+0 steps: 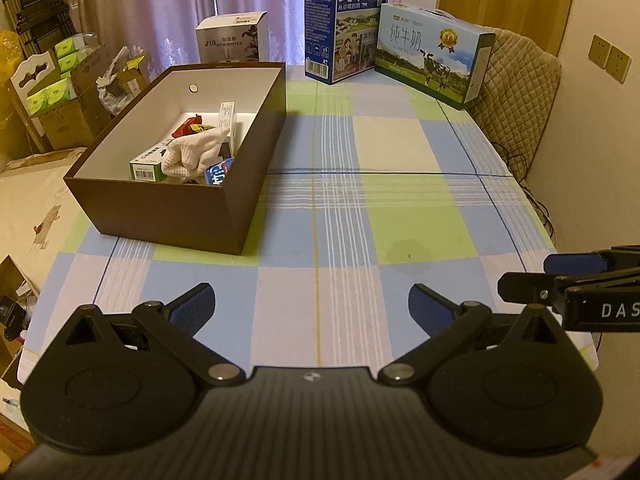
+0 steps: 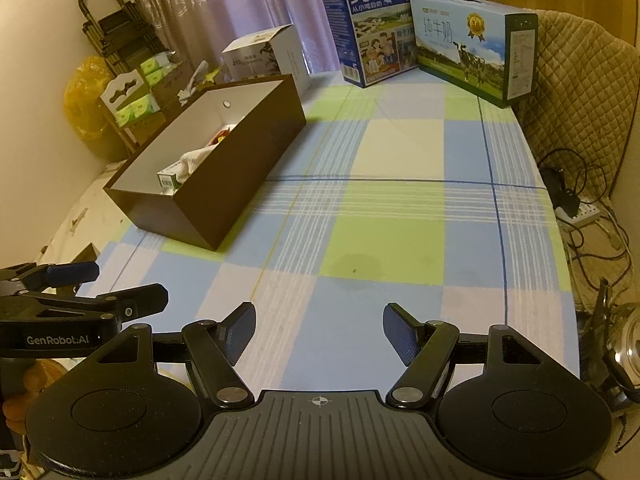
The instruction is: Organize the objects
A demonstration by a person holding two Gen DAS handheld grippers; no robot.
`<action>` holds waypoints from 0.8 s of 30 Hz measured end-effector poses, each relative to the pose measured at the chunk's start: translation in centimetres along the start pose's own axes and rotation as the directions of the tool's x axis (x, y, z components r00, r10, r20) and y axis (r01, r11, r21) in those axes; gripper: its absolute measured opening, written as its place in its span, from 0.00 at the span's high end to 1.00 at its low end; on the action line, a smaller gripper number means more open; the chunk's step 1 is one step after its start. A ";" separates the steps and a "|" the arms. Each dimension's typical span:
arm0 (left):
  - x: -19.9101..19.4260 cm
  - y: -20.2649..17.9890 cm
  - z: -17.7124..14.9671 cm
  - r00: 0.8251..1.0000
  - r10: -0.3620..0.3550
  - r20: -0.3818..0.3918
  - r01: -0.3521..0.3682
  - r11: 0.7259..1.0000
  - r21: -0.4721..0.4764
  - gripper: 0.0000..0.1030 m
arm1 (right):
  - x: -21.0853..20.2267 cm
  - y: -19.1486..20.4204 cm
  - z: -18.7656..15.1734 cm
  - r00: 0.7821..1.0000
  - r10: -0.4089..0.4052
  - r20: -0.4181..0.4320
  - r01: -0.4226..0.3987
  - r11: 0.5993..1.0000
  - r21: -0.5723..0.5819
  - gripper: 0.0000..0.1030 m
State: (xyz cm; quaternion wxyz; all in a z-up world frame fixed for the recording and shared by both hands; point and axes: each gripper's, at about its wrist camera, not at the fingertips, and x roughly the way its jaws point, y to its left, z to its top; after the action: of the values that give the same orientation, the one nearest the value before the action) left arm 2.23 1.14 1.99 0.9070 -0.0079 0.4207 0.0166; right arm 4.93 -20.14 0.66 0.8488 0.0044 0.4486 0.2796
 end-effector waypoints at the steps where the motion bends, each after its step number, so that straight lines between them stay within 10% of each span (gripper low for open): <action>1: 0.0 0.0 0.0 1.000 0.001 0.000 -0.001 1.000 0.000 0.01 | -0.1 -0.1 0.0 1.000 0.000 -0.001 0.000 1.000 0.000 0.34; 24: 0.1 0.2 -0.1 1.000 0.015 -0.005 -0.015 1.000 -0.010 0.01 | 0.2 -0.1 -0.1 1.000 0.000 -0.012 0.000 1.000 0.001 0.34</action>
State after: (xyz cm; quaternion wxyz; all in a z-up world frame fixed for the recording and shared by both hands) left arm 2.25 1.30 1.82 0.9057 -0.0096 0.4231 0.0254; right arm 4.98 -20.16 0.46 0.8460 0.0034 0.4540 0.2795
